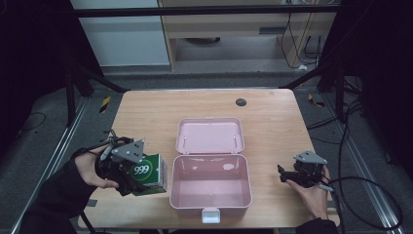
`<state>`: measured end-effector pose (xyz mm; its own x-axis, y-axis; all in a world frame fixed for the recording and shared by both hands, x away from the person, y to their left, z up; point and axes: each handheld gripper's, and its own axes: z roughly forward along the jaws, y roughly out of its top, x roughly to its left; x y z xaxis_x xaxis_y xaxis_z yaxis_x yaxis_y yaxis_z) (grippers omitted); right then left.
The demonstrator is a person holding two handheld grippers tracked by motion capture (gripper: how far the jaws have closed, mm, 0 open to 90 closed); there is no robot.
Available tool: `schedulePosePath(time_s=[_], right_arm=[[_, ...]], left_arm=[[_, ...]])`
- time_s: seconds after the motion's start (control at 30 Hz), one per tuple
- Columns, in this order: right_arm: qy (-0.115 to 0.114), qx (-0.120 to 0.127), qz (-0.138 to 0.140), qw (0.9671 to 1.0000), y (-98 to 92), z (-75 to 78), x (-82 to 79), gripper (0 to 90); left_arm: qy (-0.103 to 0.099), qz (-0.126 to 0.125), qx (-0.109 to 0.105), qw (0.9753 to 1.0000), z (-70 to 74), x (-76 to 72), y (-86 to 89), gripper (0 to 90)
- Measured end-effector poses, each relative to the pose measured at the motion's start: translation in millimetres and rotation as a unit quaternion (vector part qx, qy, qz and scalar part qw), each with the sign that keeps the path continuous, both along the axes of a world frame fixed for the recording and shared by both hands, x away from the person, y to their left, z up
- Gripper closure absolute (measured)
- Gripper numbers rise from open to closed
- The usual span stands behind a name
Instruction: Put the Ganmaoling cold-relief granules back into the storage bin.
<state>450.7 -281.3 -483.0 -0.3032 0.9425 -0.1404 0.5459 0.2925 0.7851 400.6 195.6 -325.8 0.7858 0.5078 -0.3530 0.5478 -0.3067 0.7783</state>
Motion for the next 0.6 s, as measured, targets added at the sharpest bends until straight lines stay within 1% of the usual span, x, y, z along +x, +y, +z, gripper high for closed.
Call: schedulePosePath(time_s=[0.17,0.27,0.3,0.37,0.47,0.5,0.53,0.57,0.6], right_arm=[[0.0,-0.001,0.002,1.0,0.0,-0.2,0.1,5.4],[0.0,-0.001,0.001,1.0,0.0,-0.4,0.2,5.4],[0.0,-0.001,0.002,1.0,-0.2,-0.3,0.1,5.4],[0.0,-0.001,0.001,1.0,-0.3,-0.2,0.1,5.4],[0.0,-0.001,0.002,1.0,-0.3,-0.2,0.1,5.4],[0.0,-0.001,0.002,1.0,-0.3,-0.3,0.1,5.3],[-0.001,-0.001,0.002,1.0,-0.2,-0.2,0.1,5.3],[-0.001,-0.002,0.002,1.0,-0.4,-0.2,0.0,5.3],[-0.001,-0.002,0.002,1.0,-0.5,-0.1,0.1,5.3]], left_arm=[[-0.001,-0.009,0.005,1.0,3.3,-0.2,-6.1,14.4],[-0.001,-0.011,0.003,0.9999,5.8,-0.6,-11.6,14.4],[-0.002,-0.017,0.003,0.9998,7.6,-0.3,-14.6,14.4],[-0.002,-0.02,0.004,0.9998,8.3,-0.2,-16.1,14.5],[-0.008,-0.04,0.02,0.999,10.4,1.4,-19.6,14.5],[-0.014,-0.056,0.034,0.9978,11.6,3.3,-19.4,14.5],[-0.025,-0.083,0.062,0.9943,13.6,6.7,-17.4,14.5],[-0.036,-0.108,0.087,0.9897,15.9,10.0,-15.7,14.5],[-0.042,-0.123,0.1,0.9865,17.6,12.1,-15.9,14.5]])
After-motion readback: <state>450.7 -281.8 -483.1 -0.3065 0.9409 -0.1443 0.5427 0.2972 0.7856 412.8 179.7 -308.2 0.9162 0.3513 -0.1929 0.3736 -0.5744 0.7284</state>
